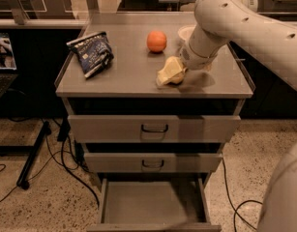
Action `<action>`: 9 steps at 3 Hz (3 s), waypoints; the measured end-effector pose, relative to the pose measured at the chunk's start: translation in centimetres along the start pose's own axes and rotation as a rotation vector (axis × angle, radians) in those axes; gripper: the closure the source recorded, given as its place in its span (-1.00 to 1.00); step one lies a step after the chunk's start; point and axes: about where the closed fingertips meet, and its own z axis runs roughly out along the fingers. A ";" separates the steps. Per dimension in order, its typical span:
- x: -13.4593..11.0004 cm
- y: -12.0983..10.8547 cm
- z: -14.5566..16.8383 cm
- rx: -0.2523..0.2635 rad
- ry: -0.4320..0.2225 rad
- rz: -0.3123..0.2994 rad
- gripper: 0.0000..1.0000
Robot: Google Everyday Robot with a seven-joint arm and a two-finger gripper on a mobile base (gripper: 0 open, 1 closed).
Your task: Place sponge into bottom drawer
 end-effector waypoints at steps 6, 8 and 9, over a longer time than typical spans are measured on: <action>-0.3 0.0 -0.8 -0.001 -0.001 0.003 1.00; -0.1 0.3 -2.0 -0.039 -0.017 -0.067 1.00; 3.6 1.4 -5.7 -0.208 -0.052 -0.191 1.00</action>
Offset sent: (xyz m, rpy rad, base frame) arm 0.0000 -0.0007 -0.0006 0.0021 -0.0006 -0.0023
